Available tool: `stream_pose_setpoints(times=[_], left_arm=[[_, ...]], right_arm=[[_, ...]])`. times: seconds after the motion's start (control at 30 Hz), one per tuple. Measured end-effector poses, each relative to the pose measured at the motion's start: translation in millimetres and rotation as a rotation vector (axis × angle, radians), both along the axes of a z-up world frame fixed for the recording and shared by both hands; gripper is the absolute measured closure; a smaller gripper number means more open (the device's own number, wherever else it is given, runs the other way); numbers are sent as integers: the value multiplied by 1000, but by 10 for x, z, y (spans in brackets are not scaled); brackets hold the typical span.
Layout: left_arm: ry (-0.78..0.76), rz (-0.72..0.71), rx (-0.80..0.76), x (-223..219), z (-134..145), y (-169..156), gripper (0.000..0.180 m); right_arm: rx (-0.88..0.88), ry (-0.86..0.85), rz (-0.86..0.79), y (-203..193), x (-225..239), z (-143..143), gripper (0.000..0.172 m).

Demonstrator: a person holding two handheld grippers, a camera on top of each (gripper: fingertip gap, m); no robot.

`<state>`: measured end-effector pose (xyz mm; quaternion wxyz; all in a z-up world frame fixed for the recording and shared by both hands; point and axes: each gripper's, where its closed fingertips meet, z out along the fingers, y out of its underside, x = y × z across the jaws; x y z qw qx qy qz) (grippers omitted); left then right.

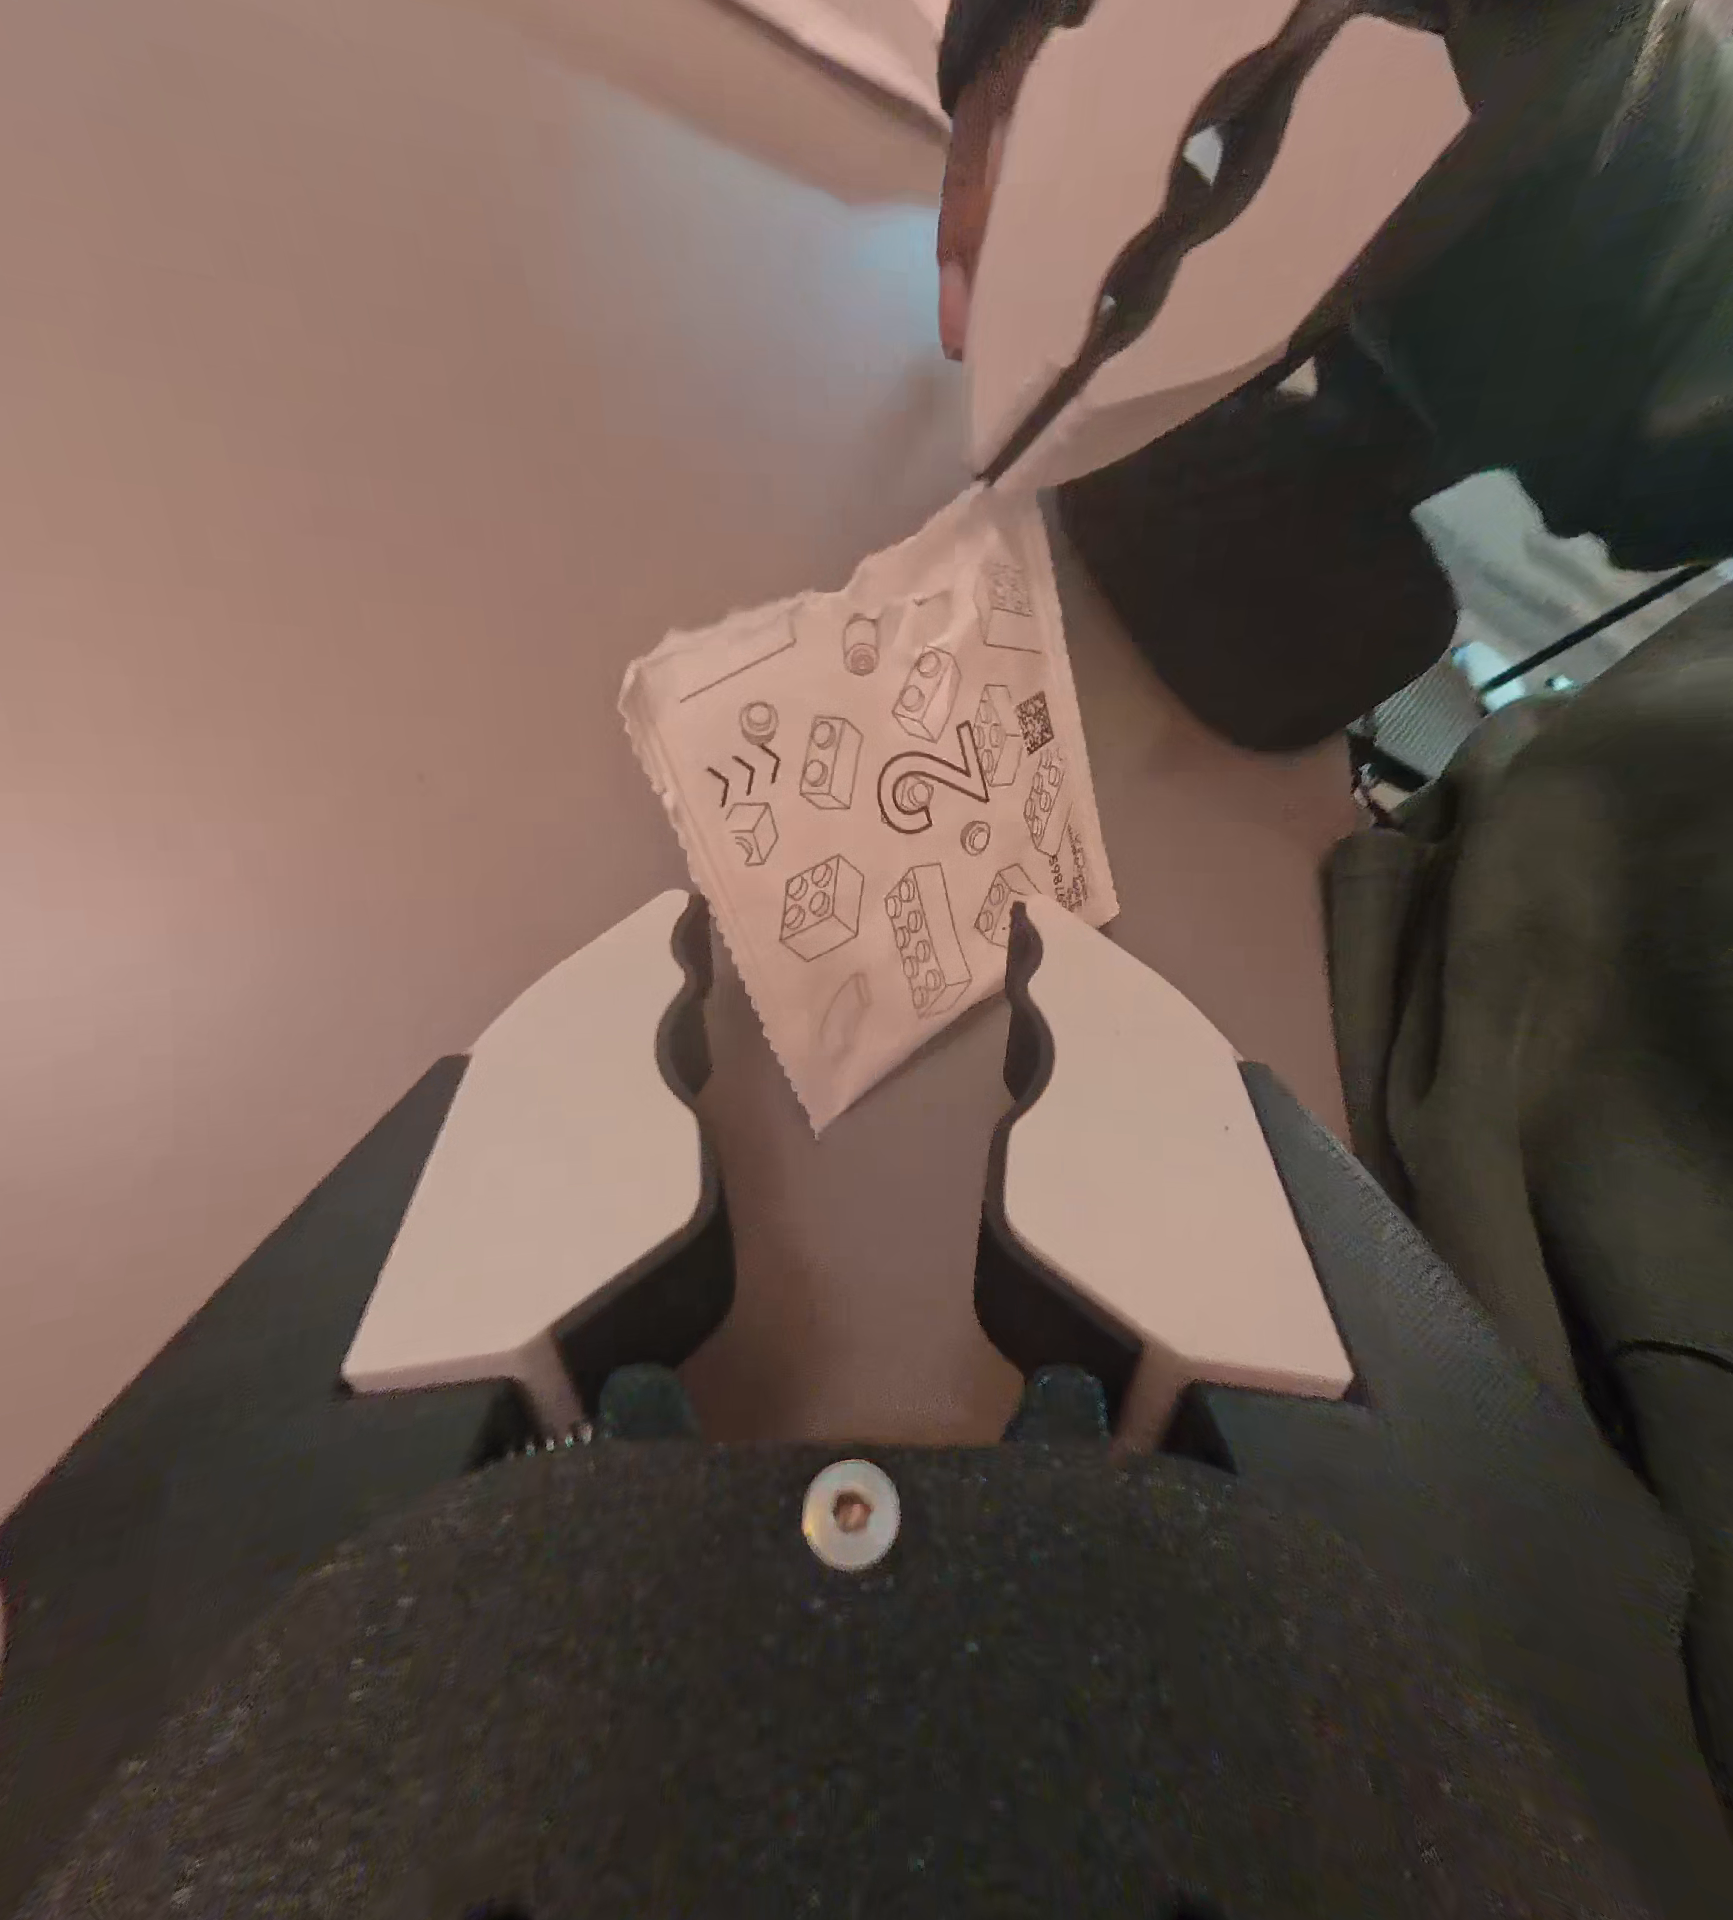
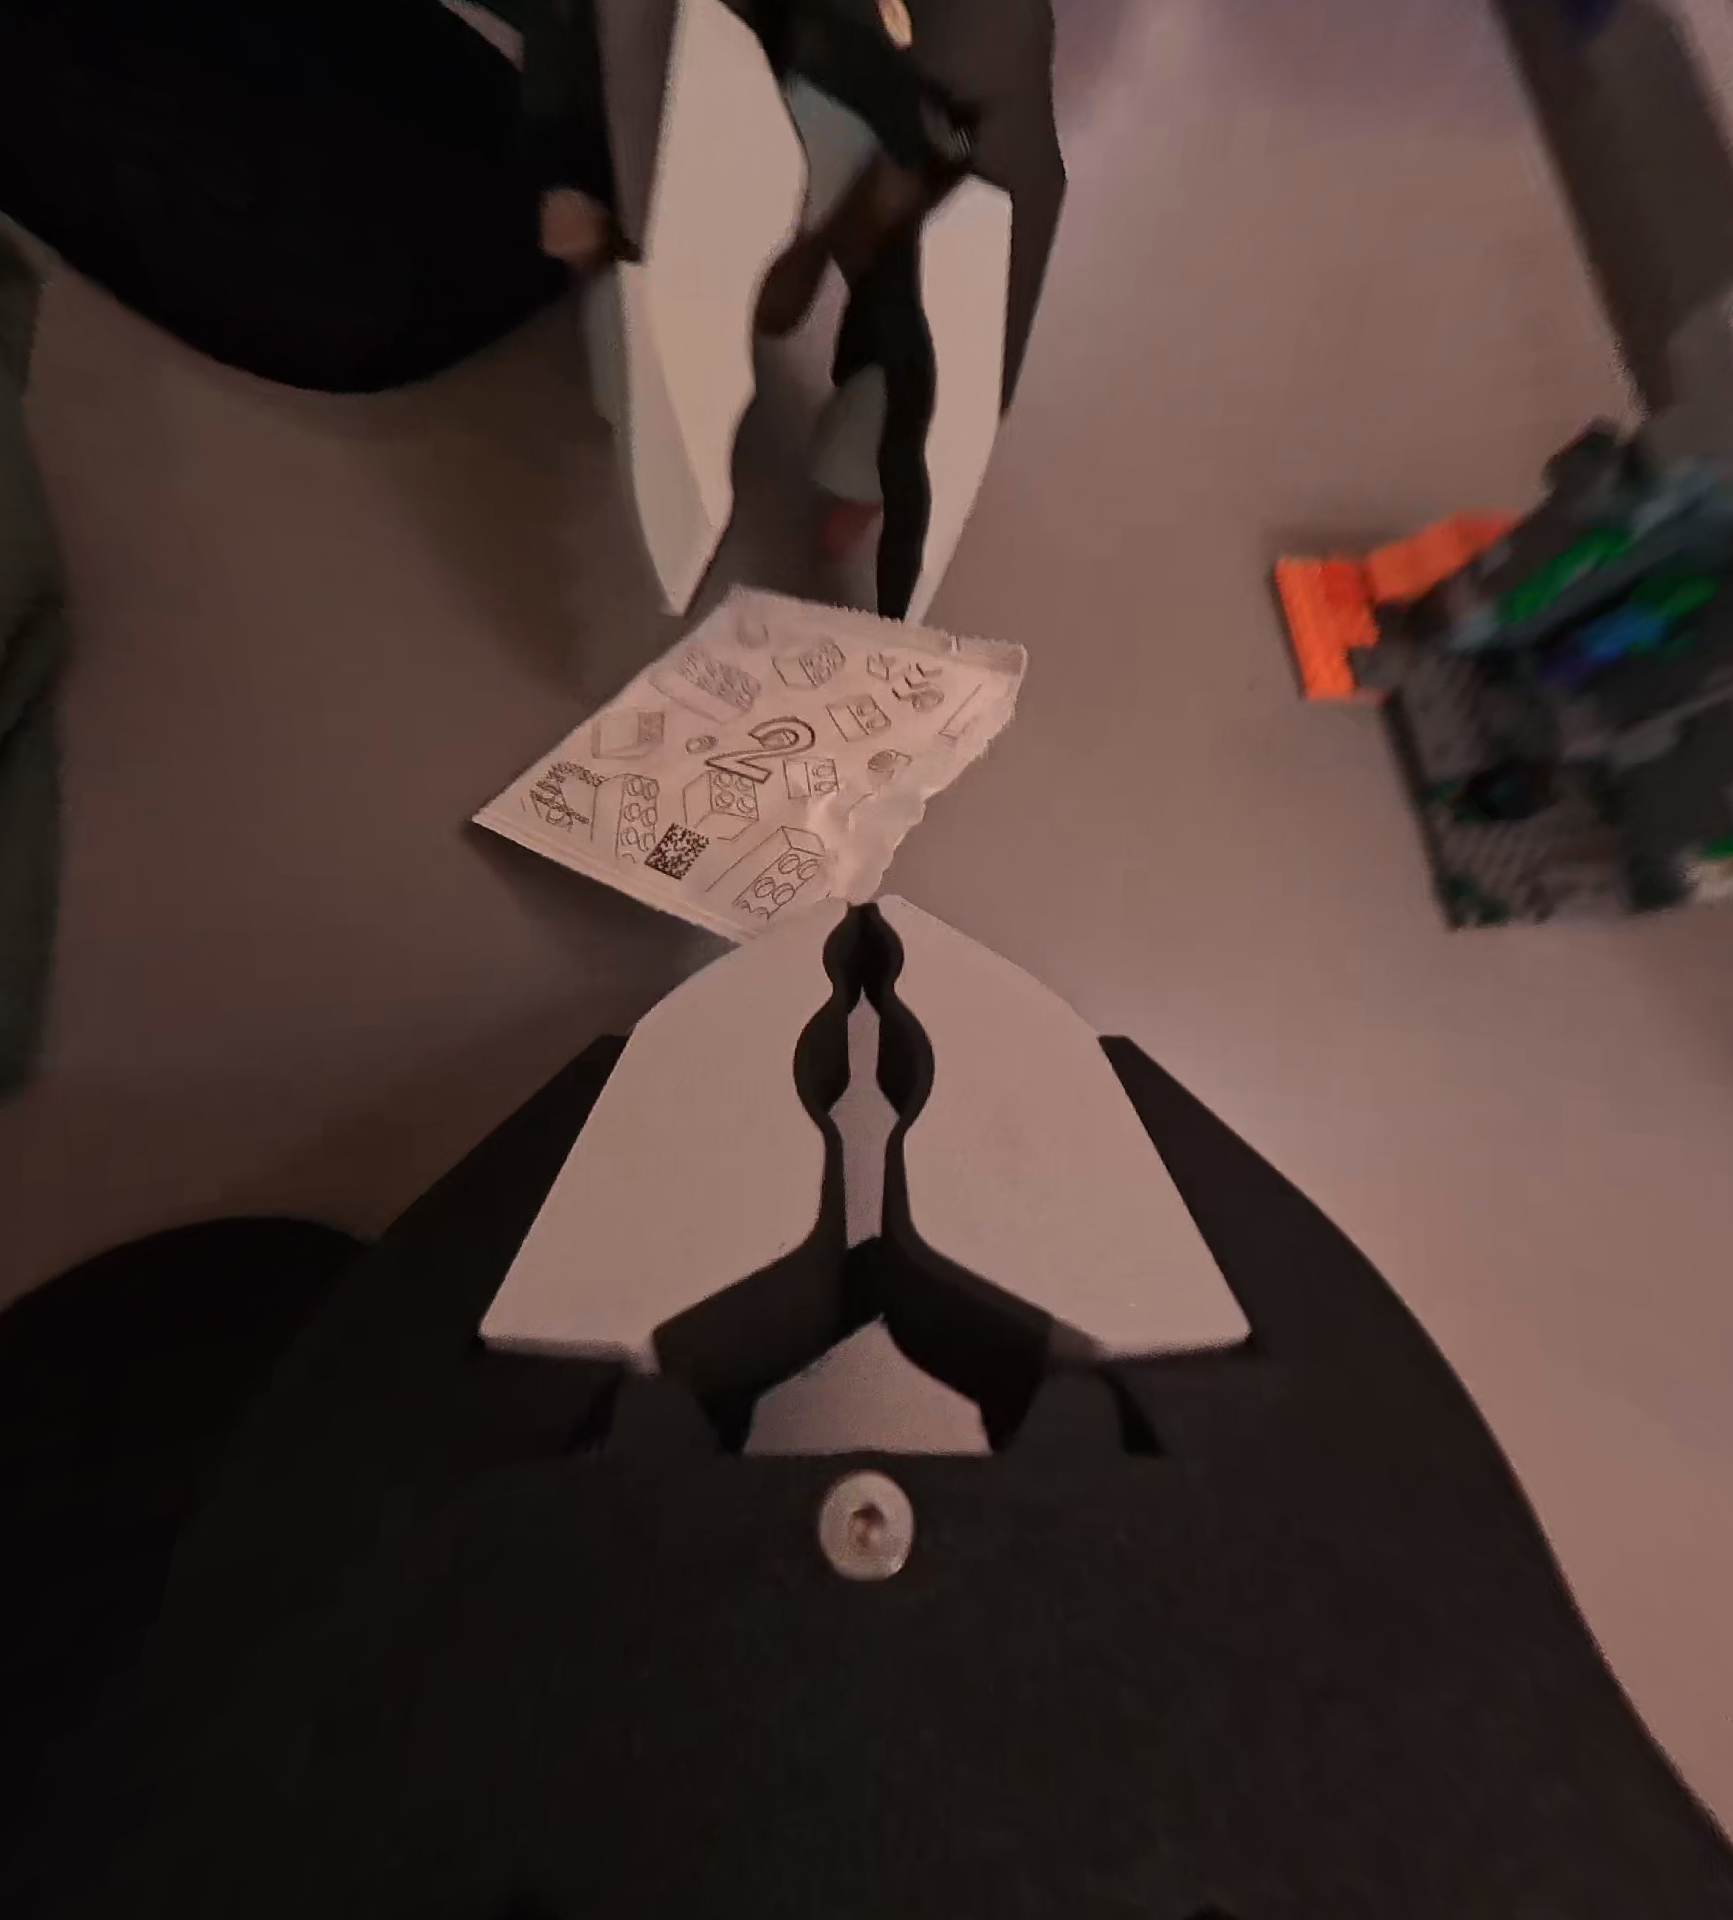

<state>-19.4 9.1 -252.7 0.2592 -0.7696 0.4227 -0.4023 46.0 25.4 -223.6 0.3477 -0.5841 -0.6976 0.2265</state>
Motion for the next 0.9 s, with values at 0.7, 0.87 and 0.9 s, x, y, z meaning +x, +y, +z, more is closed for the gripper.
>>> stream_pose_setpoints(times=[0.7,0.87,0.9], left_arm=[[-210,22,396,83,519,122,180],[-228,29,402,83,545,121,180],[-248,30,399,81,579,115,178]], right_arm=[[-231,362,-60,60,63,400,136],[-219,362,-8,-22,-8,382,172],[-231,368,2,-31,1,404,172]])
